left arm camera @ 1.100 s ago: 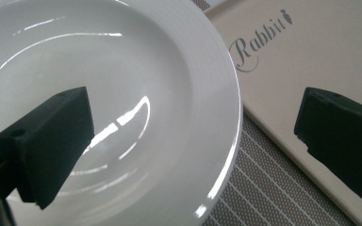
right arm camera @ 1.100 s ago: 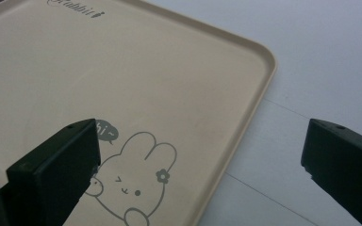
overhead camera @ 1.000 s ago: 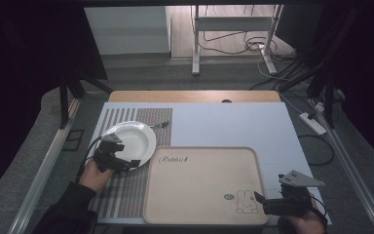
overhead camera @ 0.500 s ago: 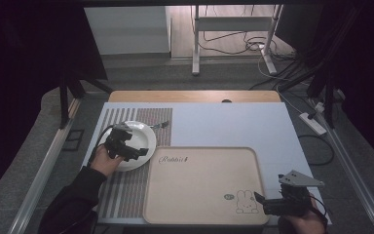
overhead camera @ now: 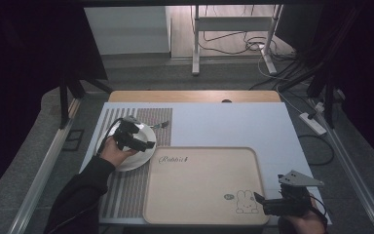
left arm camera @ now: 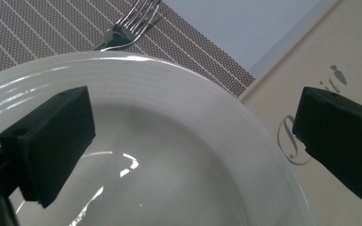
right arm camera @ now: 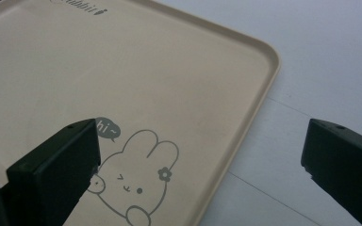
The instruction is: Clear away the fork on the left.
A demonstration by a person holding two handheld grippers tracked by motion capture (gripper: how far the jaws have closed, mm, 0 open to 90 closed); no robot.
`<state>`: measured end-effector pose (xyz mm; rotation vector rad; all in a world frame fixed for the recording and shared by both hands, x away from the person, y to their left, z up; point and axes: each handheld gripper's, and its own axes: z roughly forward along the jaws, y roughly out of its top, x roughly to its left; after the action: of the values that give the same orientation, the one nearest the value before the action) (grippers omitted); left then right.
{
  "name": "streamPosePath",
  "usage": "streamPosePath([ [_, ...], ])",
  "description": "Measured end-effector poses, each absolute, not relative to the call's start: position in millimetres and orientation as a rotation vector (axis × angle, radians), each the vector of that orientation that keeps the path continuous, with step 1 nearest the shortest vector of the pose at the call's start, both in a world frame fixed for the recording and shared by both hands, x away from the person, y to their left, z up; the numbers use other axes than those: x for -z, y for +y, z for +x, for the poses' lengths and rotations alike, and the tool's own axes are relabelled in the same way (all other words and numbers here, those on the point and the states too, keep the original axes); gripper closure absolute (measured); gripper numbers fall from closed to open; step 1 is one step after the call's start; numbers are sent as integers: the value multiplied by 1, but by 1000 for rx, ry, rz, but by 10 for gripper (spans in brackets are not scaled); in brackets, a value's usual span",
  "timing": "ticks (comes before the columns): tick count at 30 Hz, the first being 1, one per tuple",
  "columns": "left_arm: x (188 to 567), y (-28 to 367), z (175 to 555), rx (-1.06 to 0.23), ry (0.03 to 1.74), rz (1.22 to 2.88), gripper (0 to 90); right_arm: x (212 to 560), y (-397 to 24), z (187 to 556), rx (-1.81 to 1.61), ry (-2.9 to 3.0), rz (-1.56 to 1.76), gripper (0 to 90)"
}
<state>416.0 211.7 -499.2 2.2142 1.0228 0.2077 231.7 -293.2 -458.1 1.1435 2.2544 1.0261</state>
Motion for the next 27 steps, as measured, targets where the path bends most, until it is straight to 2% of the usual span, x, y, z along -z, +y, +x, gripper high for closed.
streamPosePath([
  [3, 498, 209, 422, -216, 1018, 2213, 59, 458, -293, 232, -1024, 2257, 1142, 0],
  [5, 496, 208, 426, -223, 1018, 2213, 131, 458, -293, 232, -1023, 2258, 1141, 0],
  [7, 494, 207, 431, -221, 1012, 2216, 225, 458, -293, 232, -1022, 2260, 1141, 0],
  [10, 493, 206, 438, -219, 1018, 2225, 415, 458, -293, 232, -1022, 2261, 1141, 0],
  [11, 494, 204, 441, -206, 1012, 2231, 415, 458, -293, 232, -1022, 2262, 1140, 0],
  [12, 496, 201, 448, -171, 1013, 2239, 585, 458, -293, 232, -1021, 2263, 1140, 0],
  [14, 497, 199, 453, -143, 1012, 2247, 770, 458, -293, 232, -1020, 2264, 1140, 0],
  [16, 499, 192, 465, -131, 1006, 2271, 887, 459, -293, 232, -1022, 2264, 1139, 0],
  [21, 513, 178, 484, -133, 1024, 2359, 887, 458, -293, 232, -1022, 2268, 1137, 0],
  [27, 521, 171, 500, -161, 1056, 2390, 887, 459, -293, 232, -1023, 2273, 1137, 0],
])
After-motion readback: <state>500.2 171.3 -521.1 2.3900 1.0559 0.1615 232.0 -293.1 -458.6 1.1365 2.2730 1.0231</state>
